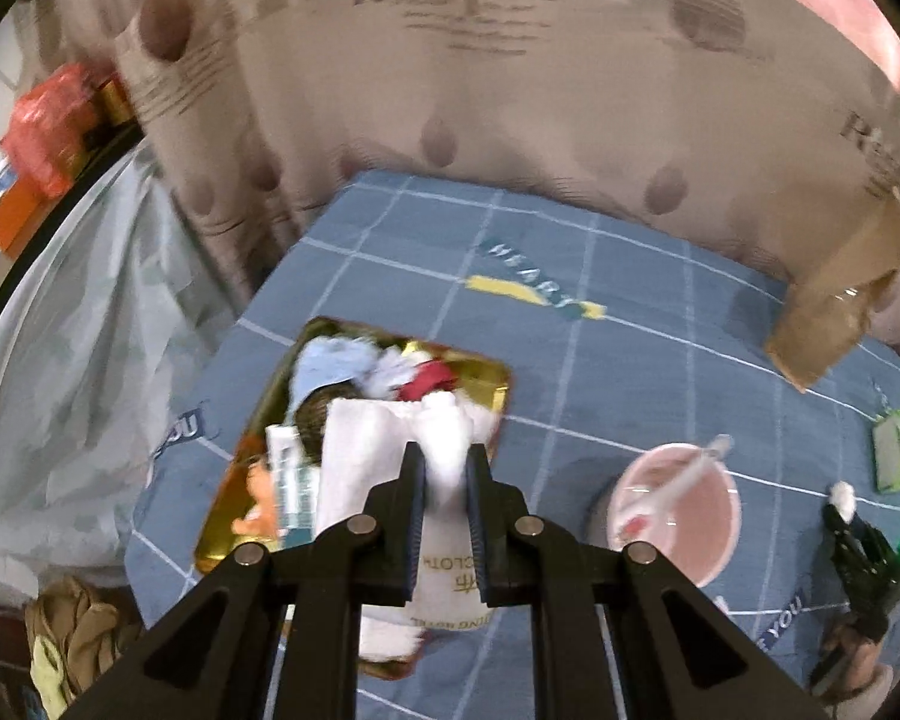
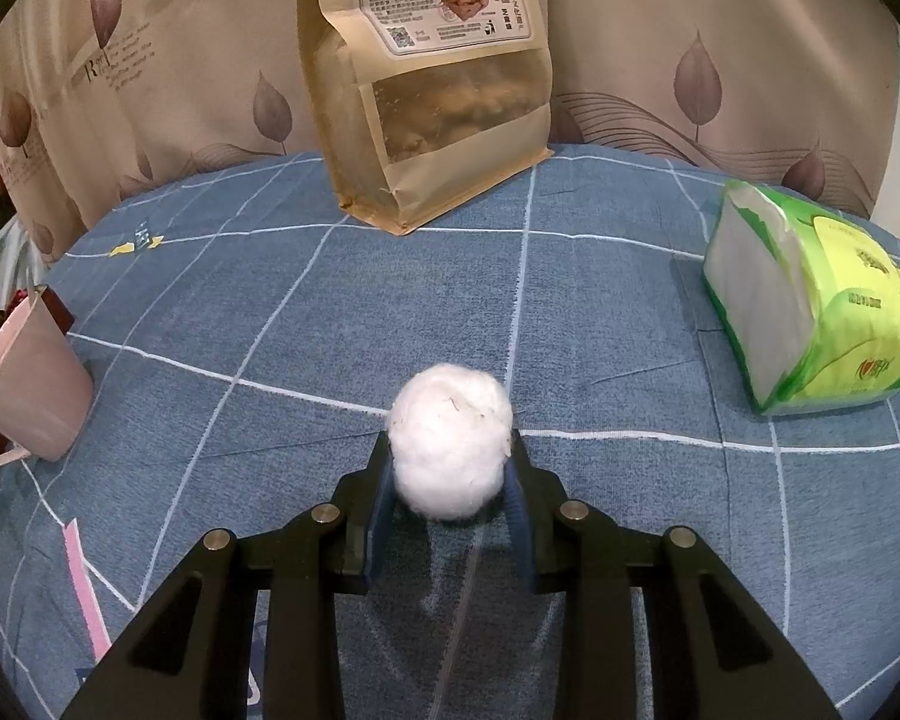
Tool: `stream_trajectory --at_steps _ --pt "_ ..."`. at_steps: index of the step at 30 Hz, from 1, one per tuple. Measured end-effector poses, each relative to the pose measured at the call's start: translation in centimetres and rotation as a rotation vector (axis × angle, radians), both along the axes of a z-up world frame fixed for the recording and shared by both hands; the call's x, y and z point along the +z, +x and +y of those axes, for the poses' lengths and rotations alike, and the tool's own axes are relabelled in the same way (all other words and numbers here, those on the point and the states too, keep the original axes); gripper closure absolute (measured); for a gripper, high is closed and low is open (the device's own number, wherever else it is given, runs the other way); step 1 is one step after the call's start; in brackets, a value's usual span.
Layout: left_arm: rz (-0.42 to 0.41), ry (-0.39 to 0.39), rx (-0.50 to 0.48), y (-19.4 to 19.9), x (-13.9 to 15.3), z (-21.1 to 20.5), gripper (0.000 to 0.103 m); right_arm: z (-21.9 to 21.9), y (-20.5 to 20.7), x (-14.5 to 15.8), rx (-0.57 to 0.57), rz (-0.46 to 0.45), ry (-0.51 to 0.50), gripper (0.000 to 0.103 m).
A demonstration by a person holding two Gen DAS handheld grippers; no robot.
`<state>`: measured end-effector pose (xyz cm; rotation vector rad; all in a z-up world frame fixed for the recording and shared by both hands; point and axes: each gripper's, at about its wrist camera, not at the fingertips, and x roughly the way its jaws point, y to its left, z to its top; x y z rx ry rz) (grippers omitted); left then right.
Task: Organize soft objects
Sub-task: 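Carry the white rolled towel into the tray and open the left gripper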
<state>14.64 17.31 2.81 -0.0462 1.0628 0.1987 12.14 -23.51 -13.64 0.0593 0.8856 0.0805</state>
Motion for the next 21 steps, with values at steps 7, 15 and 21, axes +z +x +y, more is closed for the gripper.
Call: stream_trajectory --at_steps 7,15,21 --pt "0.006 0.018 0.094 -0.9 -0.9 4.3 0.09 0.1 0.0 0.0 0.0 0.001 -0.01 0.072" --pt "0.028 0.056 0.17 -1.8 -2.2 8.4 0.09 0.1 0.0 0.0 0.001 0.003 -0.02 0.072" --pt "0.051 0.037 0.205 -1.7 -3.7 10.6 0.09 0.1 0.0 0.0 0.002 0.003 -0.027 0.072"
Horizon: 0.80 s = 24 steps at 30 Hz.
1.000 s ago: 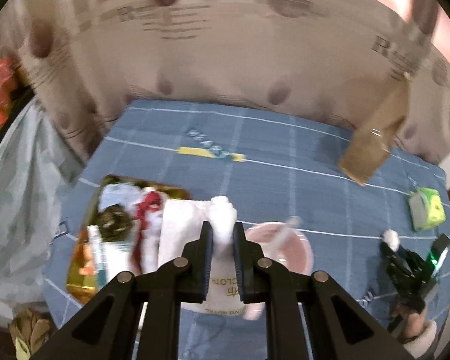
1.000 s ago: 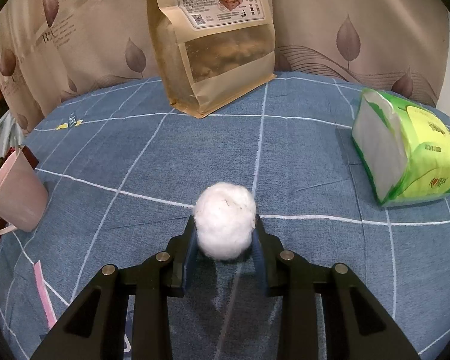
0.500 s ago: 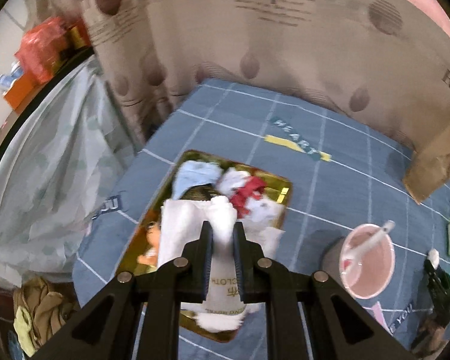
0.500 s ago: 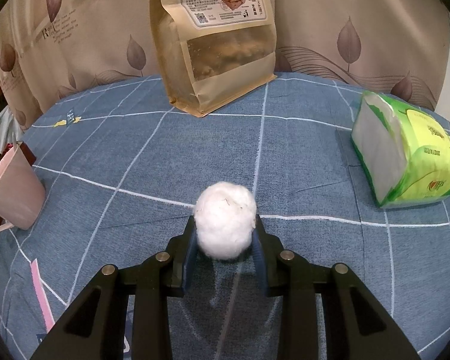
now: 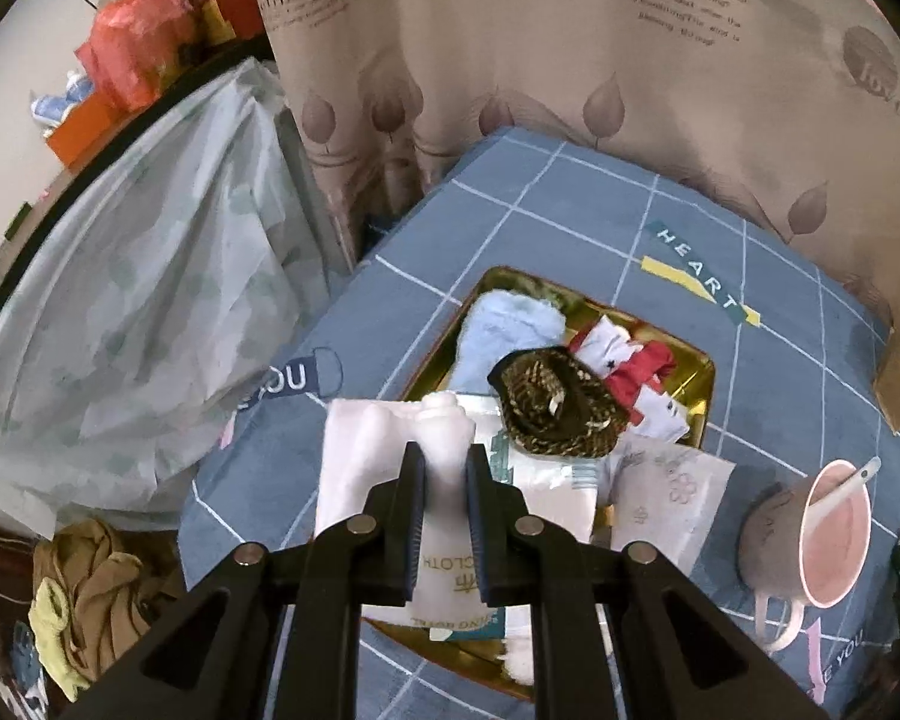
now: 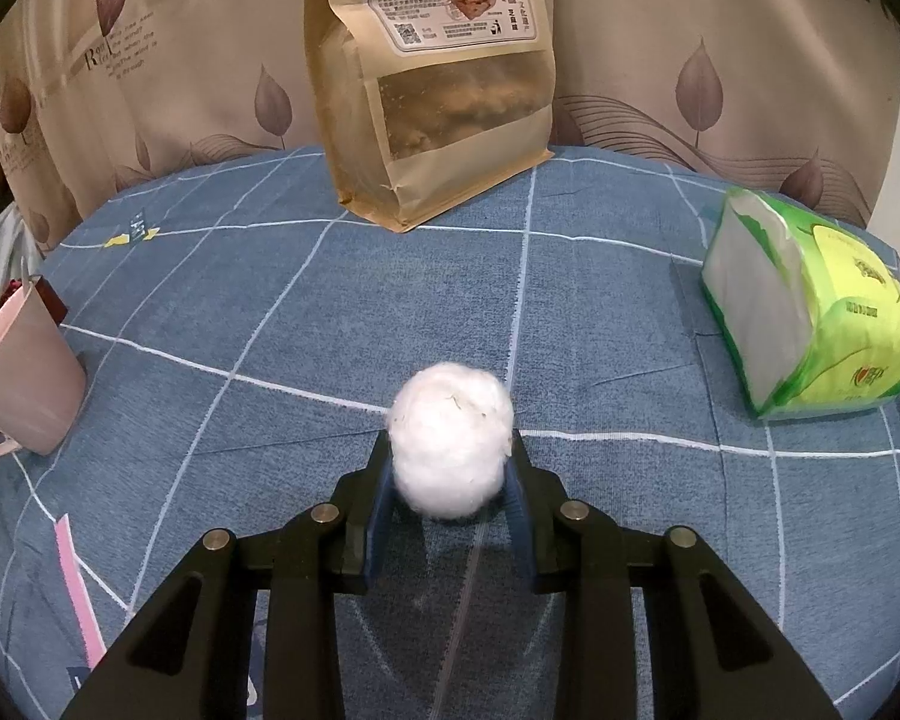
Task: Organize soft objects
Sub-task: 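Carry the white rolled towel into the tray and open the left gripper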
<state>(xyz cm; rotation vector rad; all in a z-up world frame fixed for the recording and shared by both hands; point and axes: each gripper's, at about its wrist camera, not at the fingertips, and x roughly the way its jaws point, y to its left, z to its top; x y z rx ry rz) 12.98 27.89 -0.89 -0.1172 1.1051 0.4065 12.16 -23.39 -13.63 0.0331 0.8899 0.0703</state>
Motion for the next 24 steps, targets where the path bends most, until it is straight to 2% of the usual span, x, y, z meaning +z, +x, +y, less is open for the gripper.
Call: stream_trajectory --at_steps 12,16,19,24 --pt "0.013 -0.08 -0.07 0.2 -2.4 1.3 0.086 0.1 0.1 0.0 0.003 0.002 -0.015 0.072" --pt "0.015 -0.062 -0.082 0.1 -2.7 1.0 0.075 0.1 0.1 0.0 0.004 0.002 -0.024 0.072" --pt "0.015 -0.044 -0.101 0.1 -2.6 0.7 0.062 0.2 0.0 0.1 0.004 0.003 -0.029 0.072" --pt "-0.01 -0.006 -0.125 -0.3 -1.6 0.2 0.059 0.2 0.0 0.1 0.005 0.003 -0.041 0.072"
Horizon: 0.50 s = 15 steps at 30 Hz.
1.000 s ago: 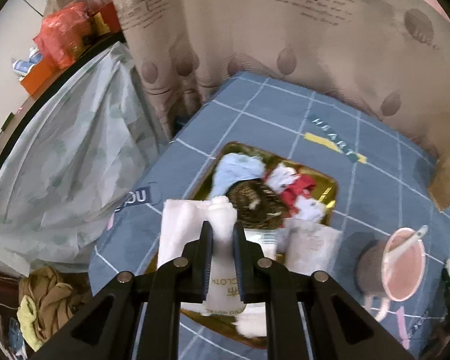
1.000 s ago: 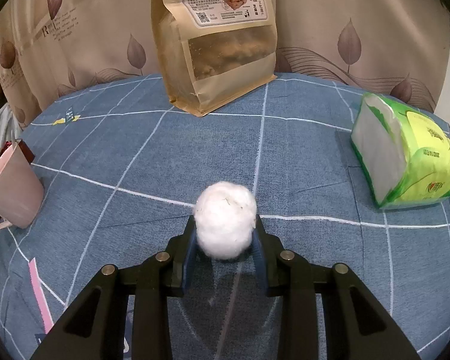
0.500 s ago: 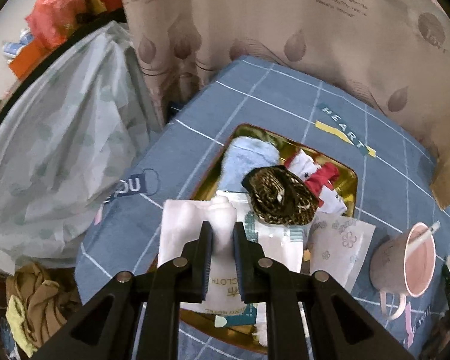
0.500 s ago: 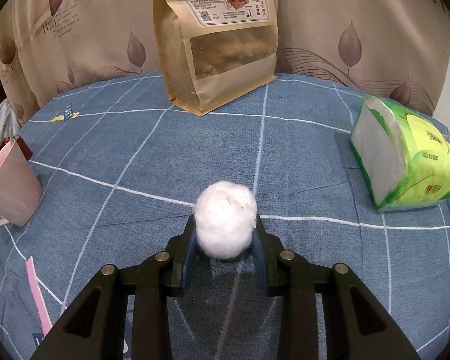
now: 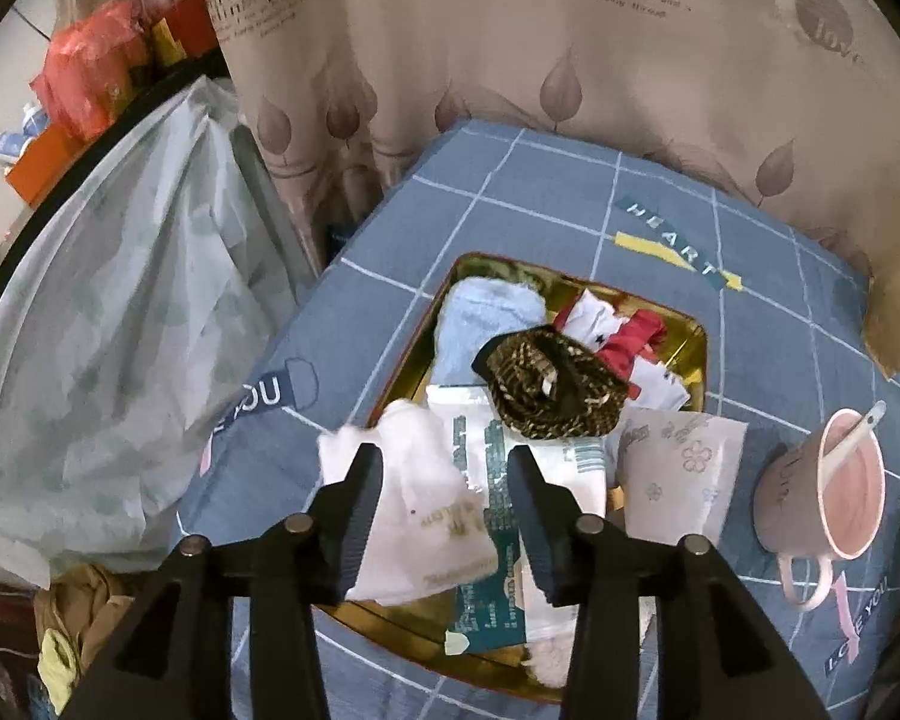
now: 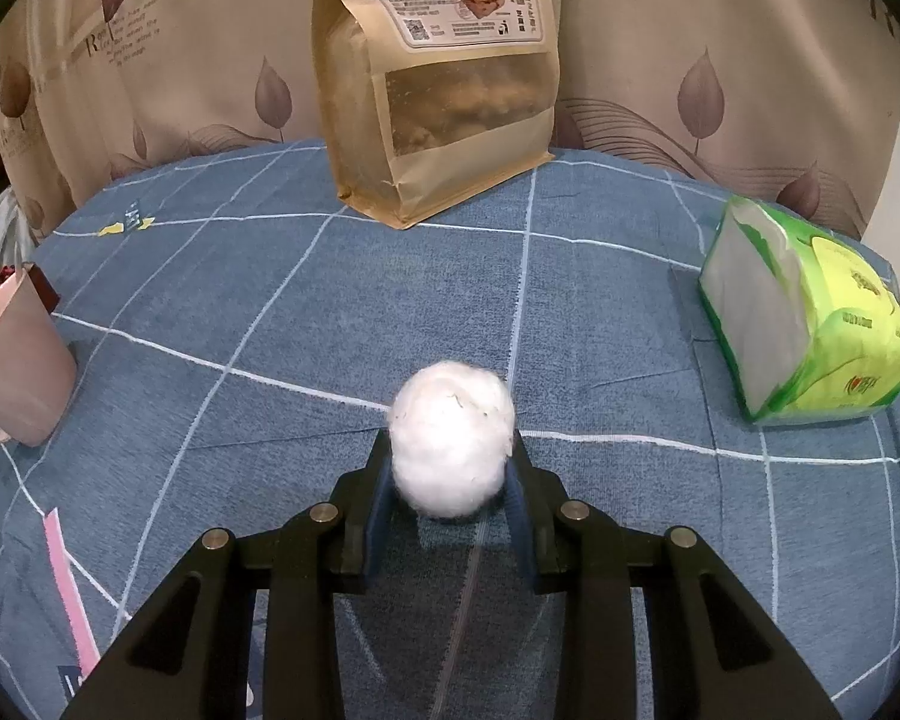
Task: Organize soft objects
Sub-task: 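Carry the white rolled towel into the tray and open the left gripper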
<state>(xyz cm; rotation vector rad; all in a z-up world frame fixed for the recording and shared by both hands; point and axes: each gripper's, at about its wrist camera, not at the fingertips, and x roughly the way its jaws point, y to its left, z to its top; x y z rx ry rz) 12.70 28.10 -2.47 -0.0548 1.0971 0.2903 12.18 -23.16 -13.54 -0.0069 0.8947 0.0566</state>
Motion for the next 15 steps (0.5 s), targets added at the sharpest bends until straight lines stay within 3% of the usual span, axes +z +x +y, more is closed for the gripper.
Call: stream_trajectory --at_steps 15 --pt "-0.165 0.094 -0.003 -3.5 2.6 -2.3 0.056 0.3 0.0 0.2 0.006 0.002 -0.038 0.072"
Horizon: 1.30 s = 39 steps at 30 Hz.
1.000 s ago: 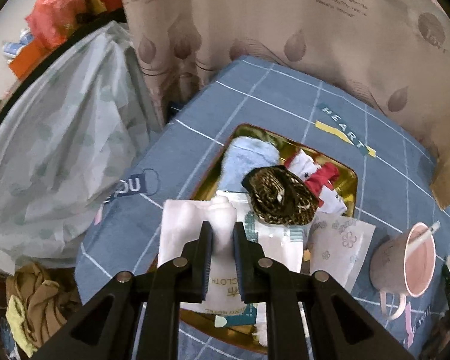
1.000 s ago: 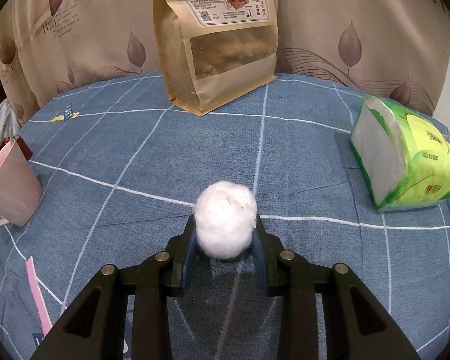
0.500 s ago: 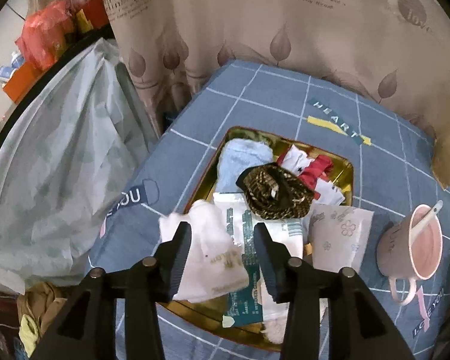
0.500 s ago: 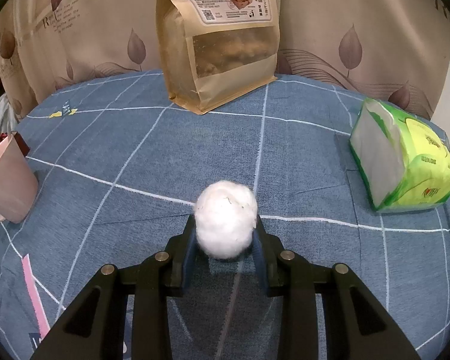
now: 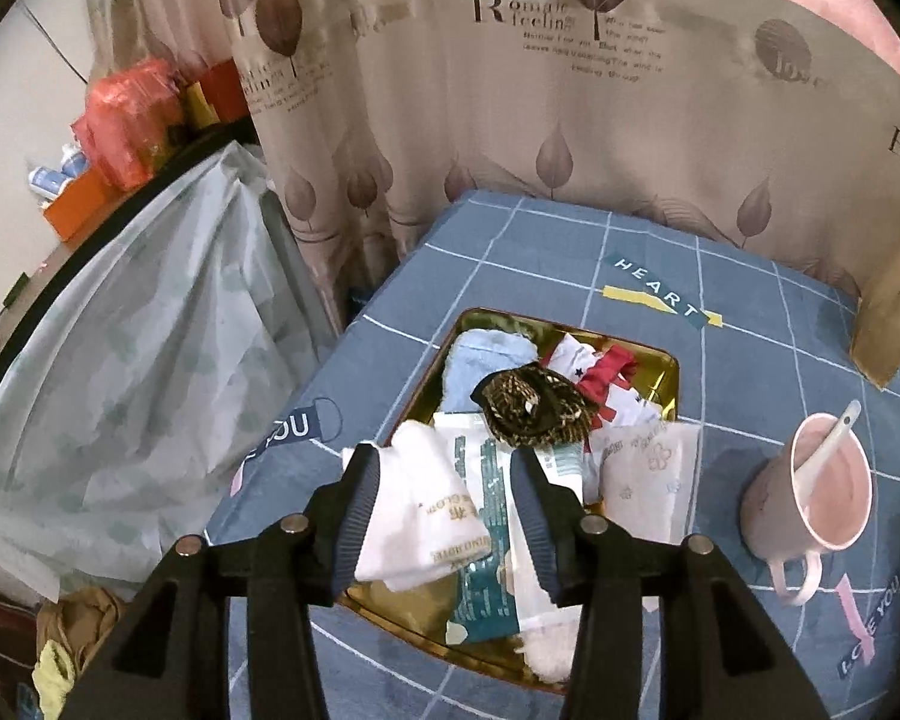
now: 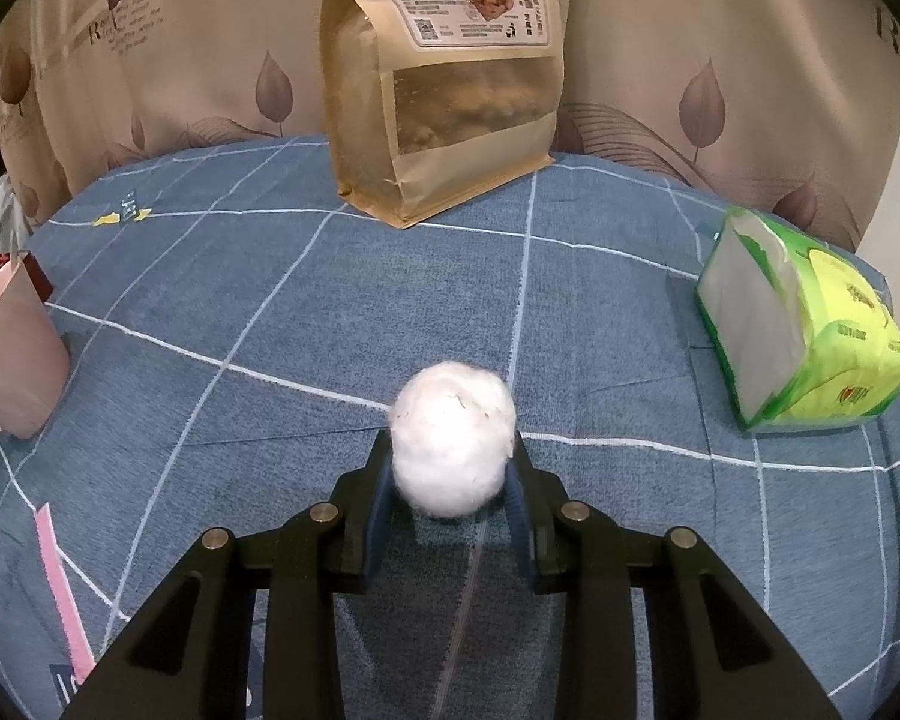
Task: Organize soft objects
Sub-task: 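Carry the white rolled towel into the tray and open the left gripper, then carry the white cotton ball into the tray and open the right gripper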
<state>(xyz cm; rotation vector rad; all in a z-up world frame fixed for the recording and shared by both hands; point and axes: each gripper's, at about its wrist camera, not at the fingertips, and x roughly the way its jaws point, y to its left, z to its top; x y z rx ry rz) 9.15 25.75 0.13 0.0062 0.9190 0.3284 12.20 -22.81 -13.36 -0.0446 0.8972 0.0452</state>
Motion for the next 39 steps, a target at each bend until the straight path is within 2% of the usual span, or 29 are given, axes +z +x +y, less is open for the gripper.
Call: stream_trajectory --at_steps 6,10,21,24,27,33,39 --pt "-0.018 0.018 0.011 -1.6 -1.2 -0.3 0.056 0.6 0.1 0.6 0.001 0.003 -0.031 0.074" --pt "-0.033 0.0 0.024 -2.6 -2.1 0.1 0.055 1.2 0.1 1.7 0.003 -0.008 -0.035 0.074" --pt "-0.046 -0.023 0.048 -4.0 -3.5 1.8 0.055 5.4 0.6 6.5 0.049 -0.034 -0.012 0.074" --pt "-0.048 -0.013 0.054 -4.1 -3.6 2.1 0.054 7.6 0.7 8.0 0.087 -0.048 -0.001 0.074" --pt "-0.052 -0.001 0.057 -4.3 -3.7 2.2 0.044 10.1 0.8 9.5 0.136 -0.06 0.008 0.074" --pt "-0.074 0.001 0.058 -4.7 -3.5 2.6 0.044 15.6 0.6 12.2 0.25 -0.083 0.037 0.074" --pt "-0.077 -0.032 0.08 -4.9 -3.6 3.7 0.044 22.4 0.5 13.8 0.383 -0.089 0.078 0.074"
